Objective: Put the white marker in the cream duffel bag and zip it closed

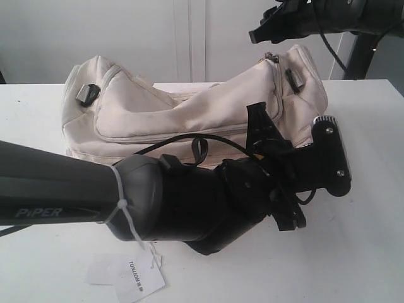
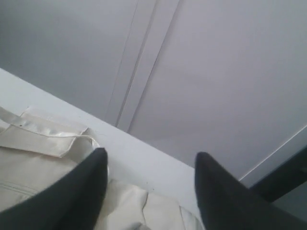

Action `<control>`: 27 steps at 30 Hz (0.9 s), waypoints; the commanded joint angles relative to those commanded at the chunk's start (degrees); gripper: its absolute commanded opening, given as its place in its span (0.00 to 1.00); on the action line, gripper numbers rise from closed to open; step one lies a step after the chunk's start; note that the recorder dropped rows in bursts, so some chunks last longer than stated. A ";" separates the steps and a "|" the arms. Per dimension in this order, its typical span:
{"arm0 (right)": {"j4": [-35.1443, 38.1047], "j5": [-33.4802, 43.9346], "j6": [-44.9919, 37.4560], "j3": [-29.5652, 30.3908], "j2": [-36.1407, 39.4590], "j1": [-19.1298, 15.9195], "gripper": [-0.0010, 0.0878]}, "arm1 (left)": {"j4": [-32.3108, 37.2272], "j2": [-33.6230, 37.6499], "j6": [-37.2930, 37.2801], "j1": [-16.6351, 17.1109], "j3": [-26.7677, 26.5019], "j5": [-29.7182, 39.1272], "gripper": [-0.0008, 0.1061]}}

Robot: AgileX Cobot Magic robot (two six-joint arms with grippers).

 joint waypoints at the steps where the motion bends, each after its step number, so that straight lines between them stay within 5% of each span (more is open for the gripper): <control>1: 0.00 1.01 0.54 0.00 -0.27 0.00 0.72 | 0.00 0.00 -0.54 0.00 0.00 -0.11 0.01; 5: 0.00 6.26 2.57 0.00 -1.77 0.00 0.71 | -0.43 0.00 -3.15 0.12 0.00 -1.80 0.01; 7: 0.00 8.68 3.21 0.00 -2.91 0.00 0.69 | -0.43 0.00 -3.42 0.12 0.00 -2.56 0.10; 15: -0.59 15.11 6.22 0.12 -7.81 0.00 0.66 | -1.05 -0.10 -4.14 -0.23 0.00 -5.98 0.70; 27: -2.40 27.36 7.45 0.12 -10.34 0.00 0.66 | -1.98 -3.38 -3.37 -4.64 0.00 -9.97 0.75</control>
